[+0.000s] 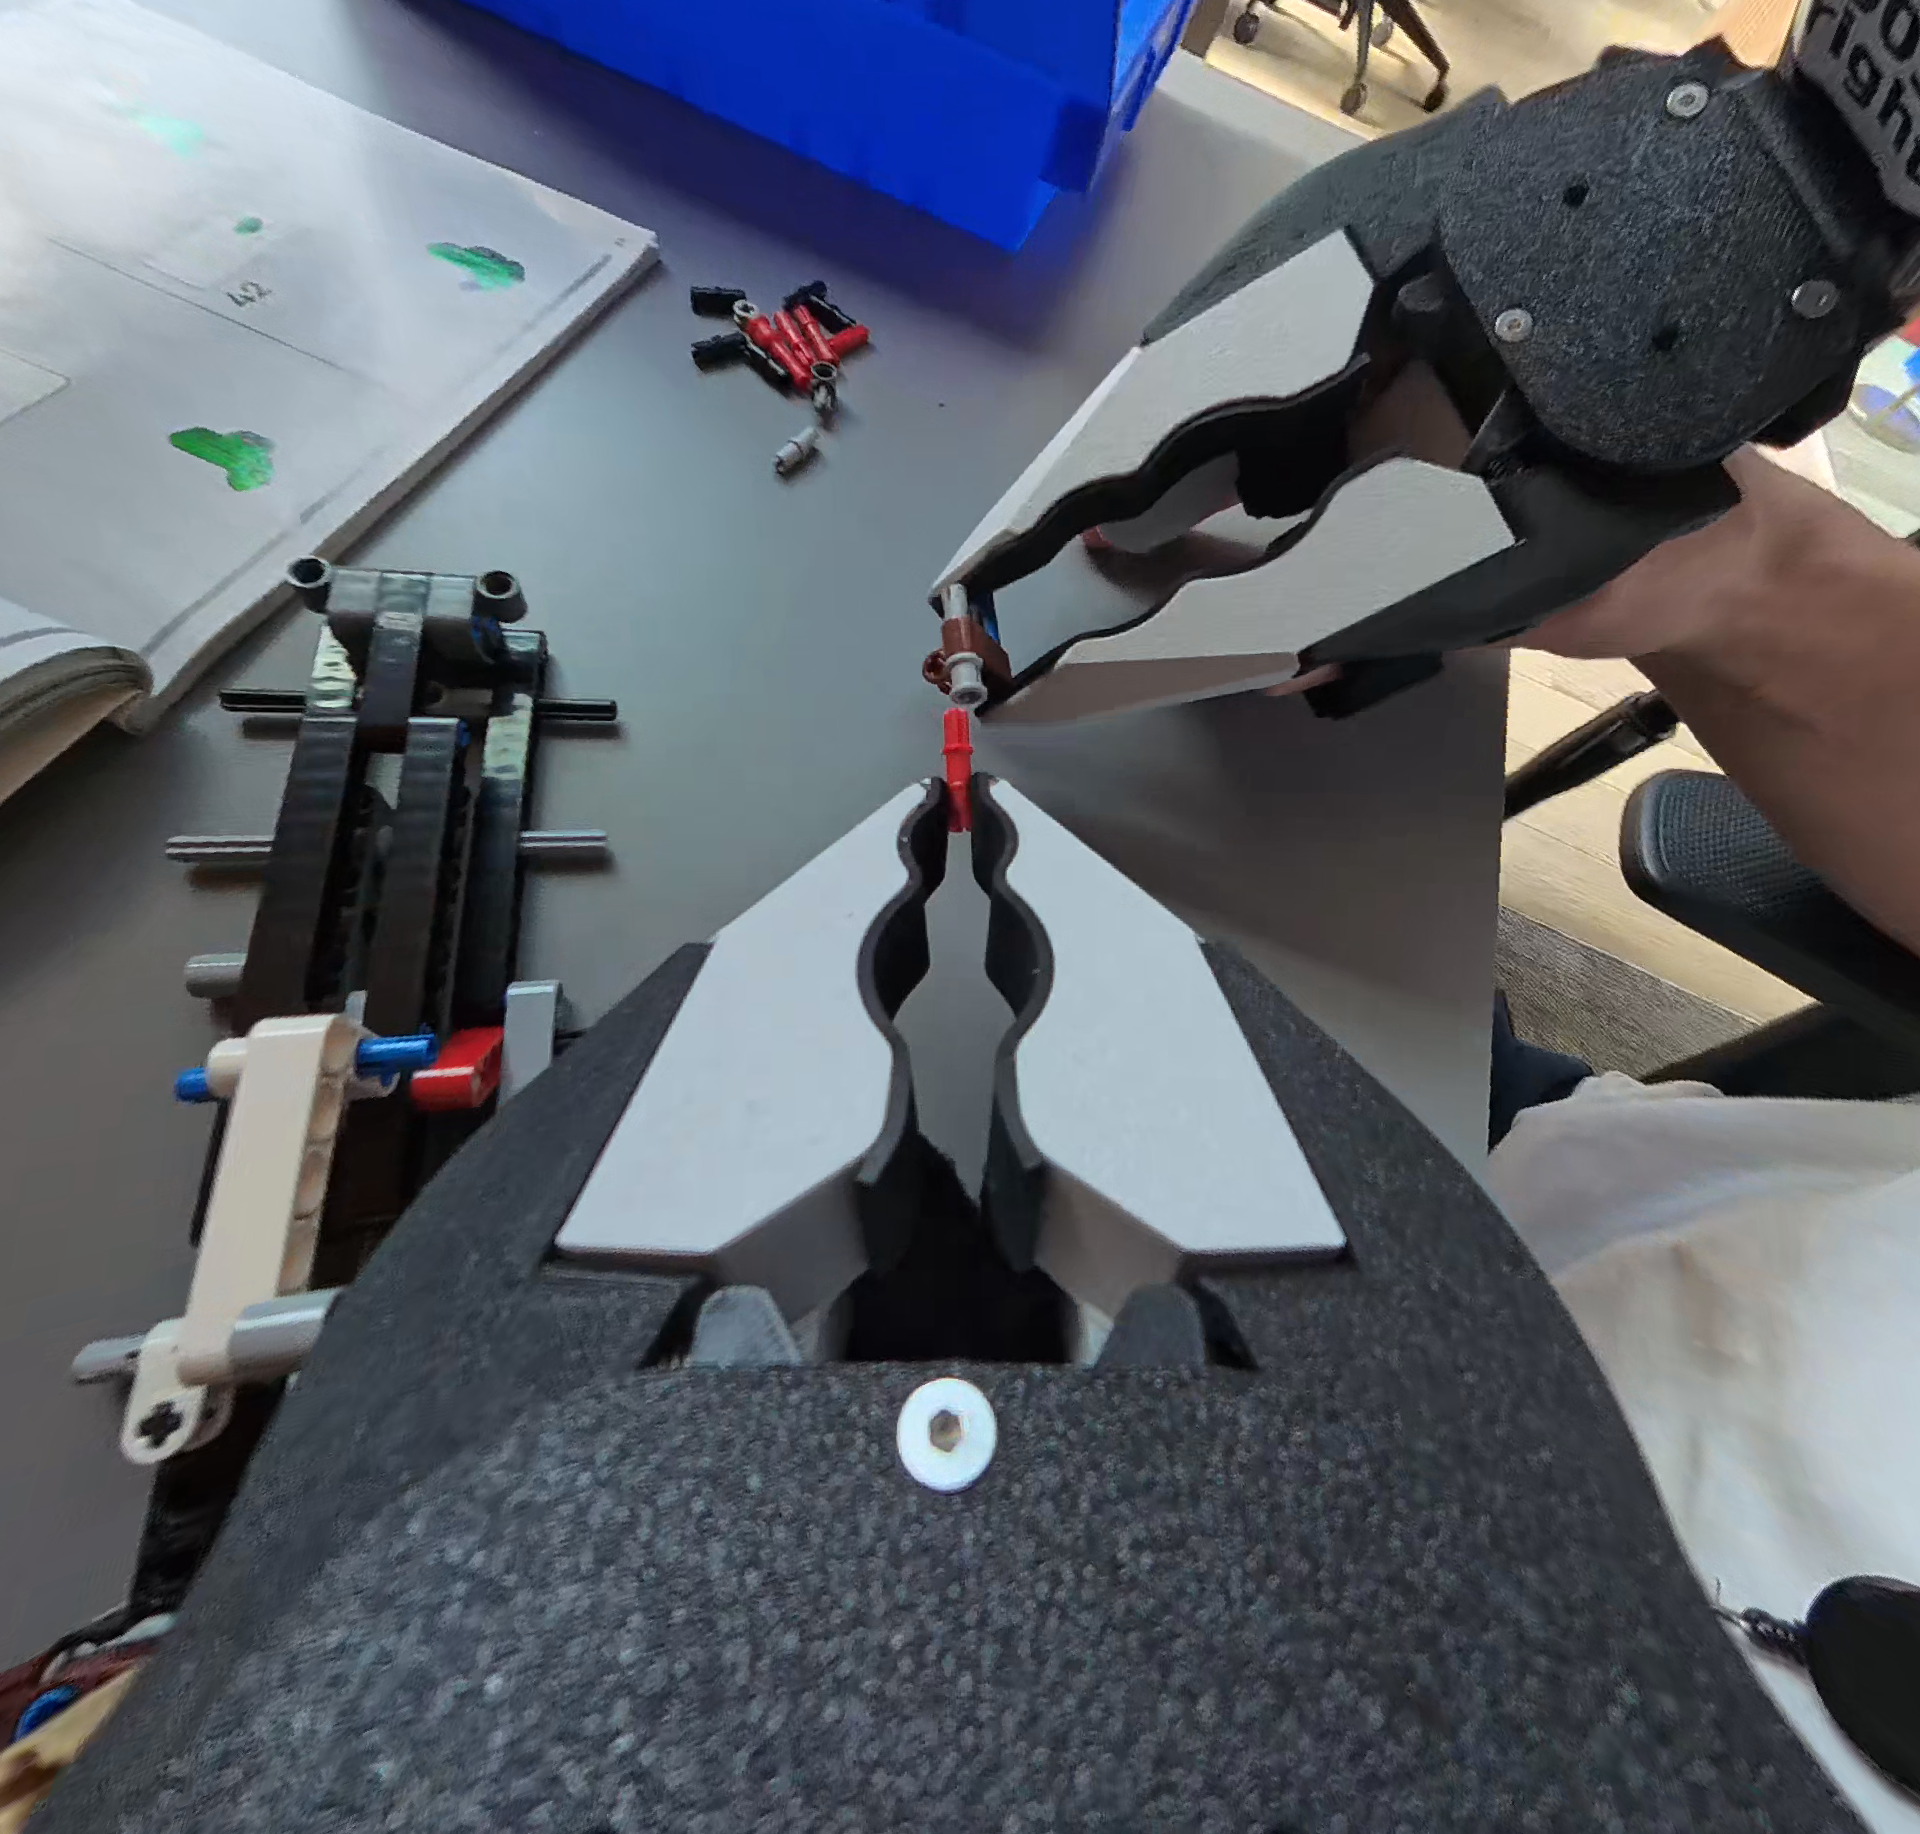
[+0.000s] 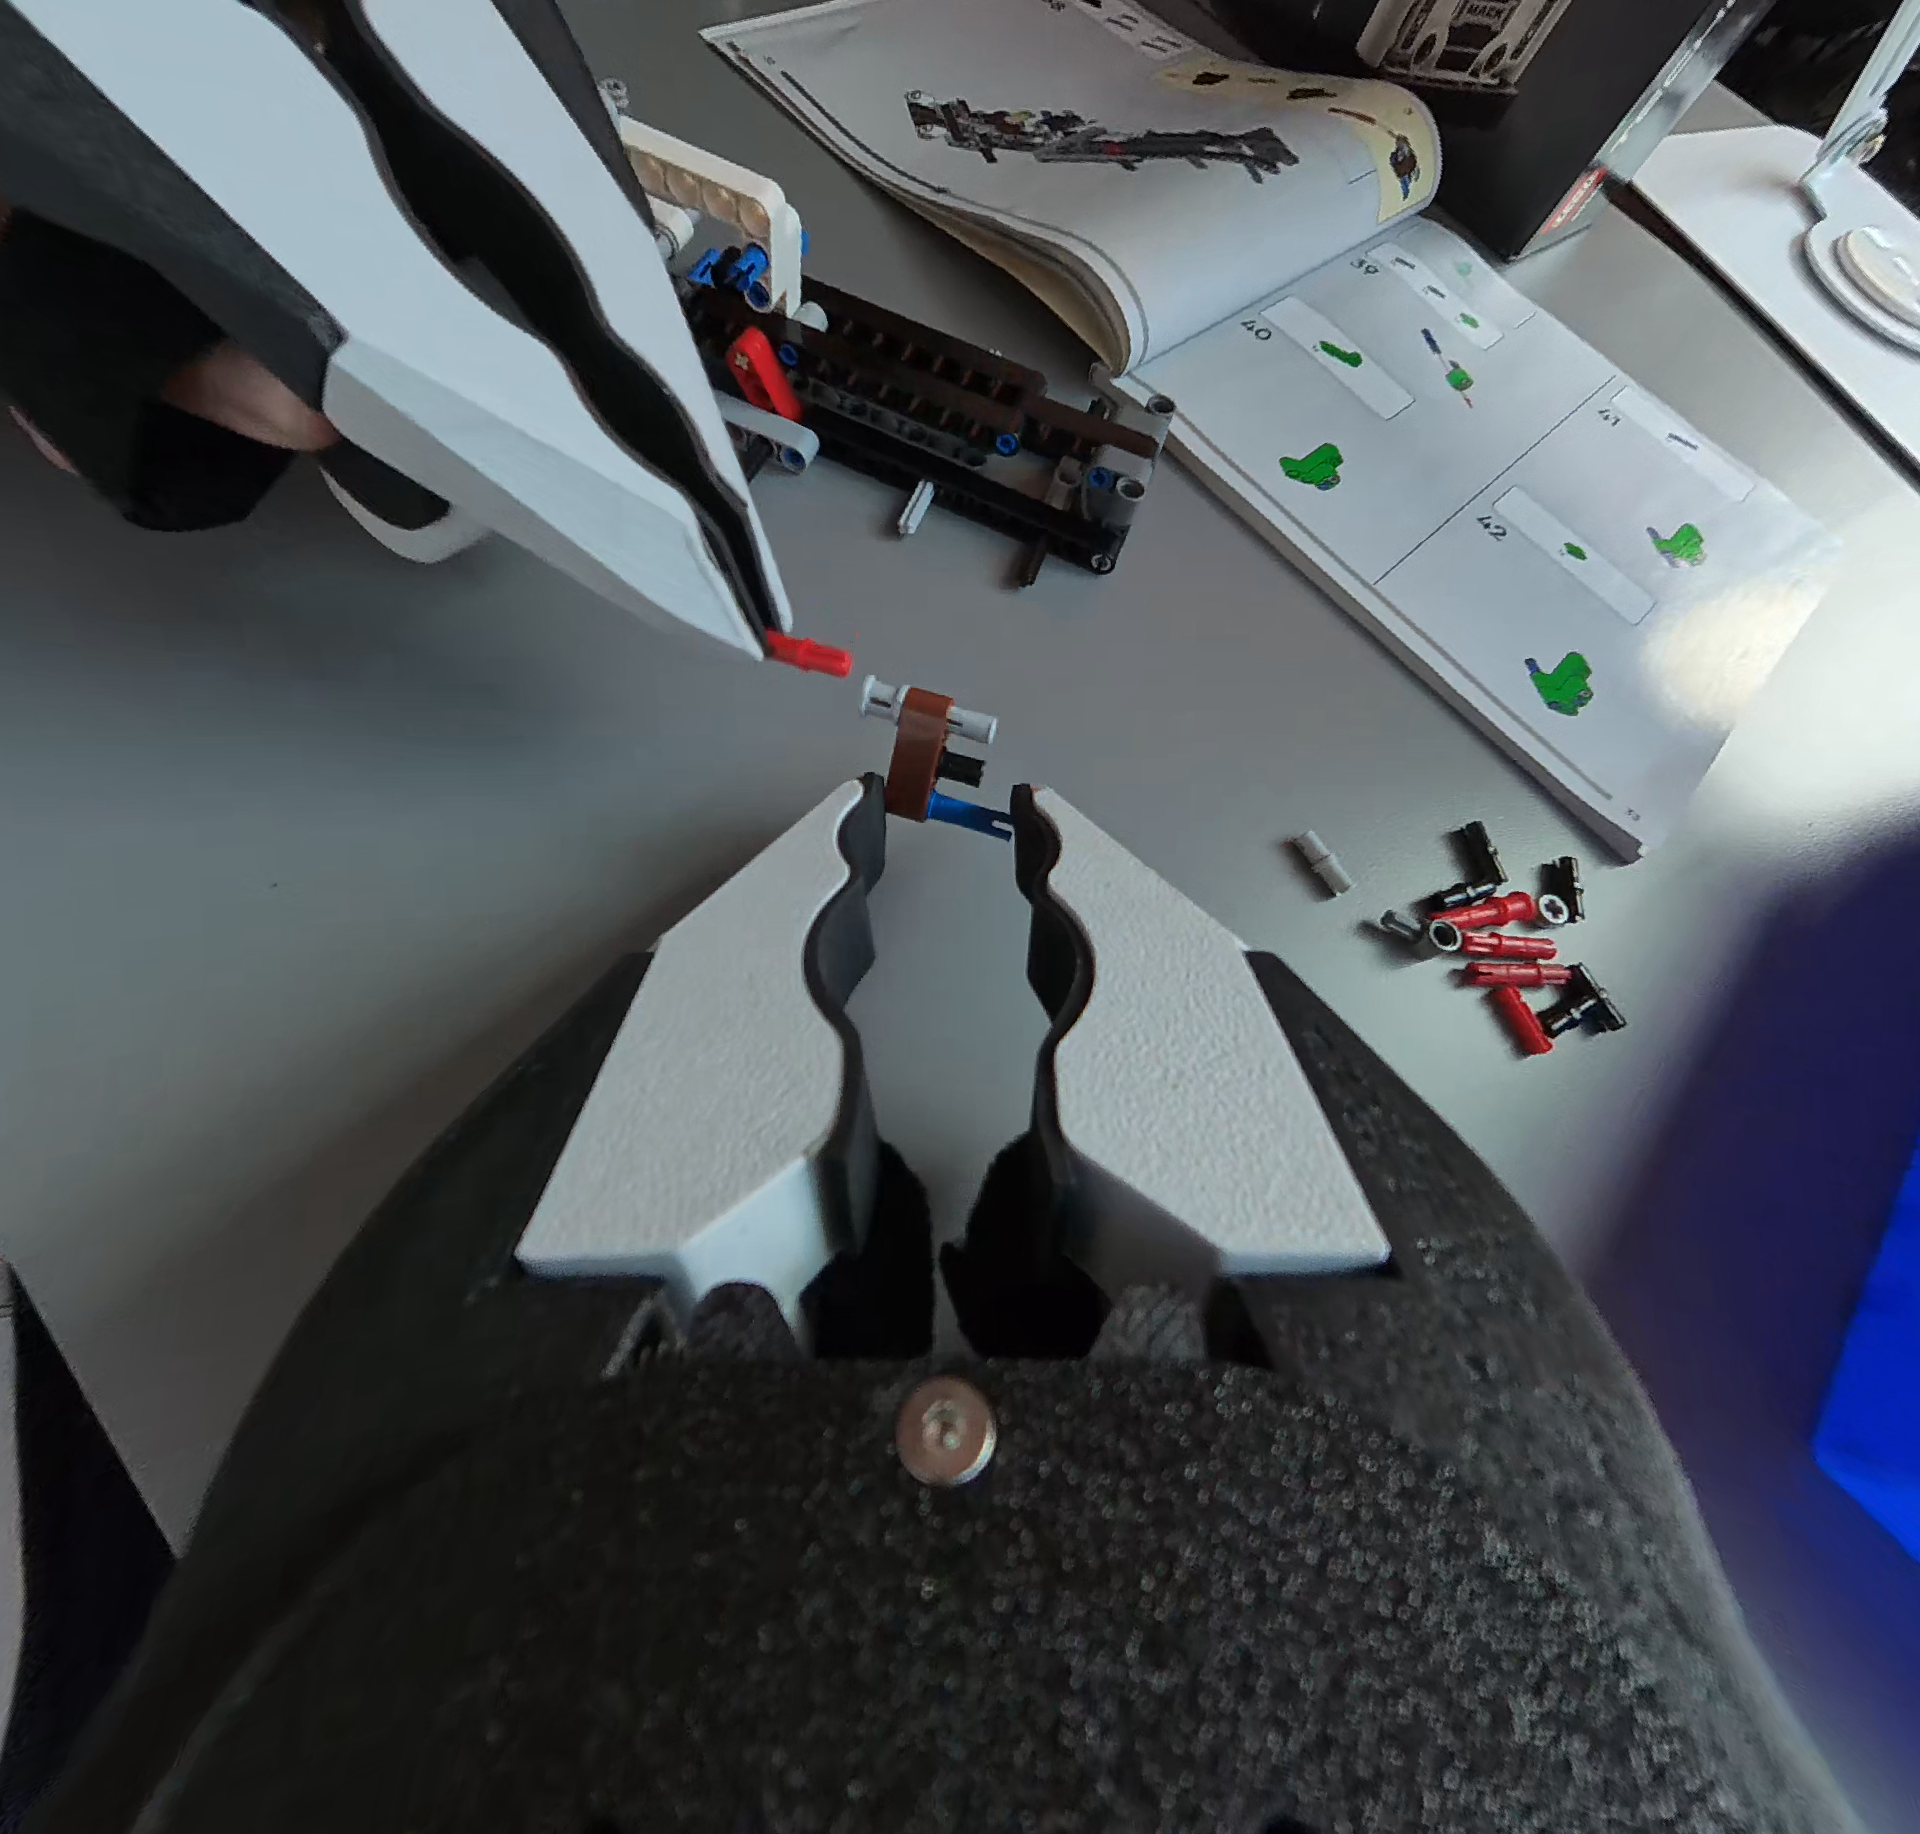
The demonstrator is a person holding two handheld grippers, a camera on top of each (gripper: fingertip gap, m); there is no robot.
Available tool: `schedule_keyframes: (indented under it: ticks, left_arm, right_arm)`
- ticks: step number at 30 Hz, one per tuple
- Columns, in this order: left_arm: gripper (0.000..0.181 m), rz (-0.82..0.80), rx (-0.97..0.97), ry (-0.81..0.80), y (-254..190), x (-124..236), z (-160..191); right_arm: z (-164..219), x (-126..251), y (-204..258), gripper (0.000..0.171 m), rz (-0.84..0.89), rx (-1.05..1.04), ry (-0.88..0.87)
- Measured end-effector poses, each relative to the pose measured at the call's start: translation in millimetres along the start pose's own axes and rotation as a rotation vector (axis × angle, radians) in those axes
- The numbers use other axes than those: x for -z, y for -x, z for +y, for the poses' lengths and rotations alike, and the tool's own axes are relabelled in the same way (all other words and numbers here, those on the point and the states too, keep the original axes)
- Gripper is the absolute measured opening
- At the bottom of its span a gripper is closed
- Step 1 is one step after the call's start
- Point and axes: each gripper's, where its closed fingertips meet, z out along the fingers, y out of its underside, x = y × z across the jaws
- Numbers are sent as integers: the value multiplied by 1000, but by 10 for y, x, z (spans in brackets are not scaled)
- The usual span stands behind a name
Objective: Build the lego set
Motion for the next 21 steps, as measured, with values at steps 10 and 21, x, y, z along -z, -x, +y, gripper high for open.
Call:
schedule_keyframes:
  ticks: [10, 21]
  left_arm:
    - [3, 65, 44, 40, -40, -37, 49]
    - [3, 105, 90, 15, -38, -7, 12]
  right_arm:
    - [-32, -23, 46, 24, 7, 30, -5]
    - [16, 3, 34, 24, -46, -21, 8]
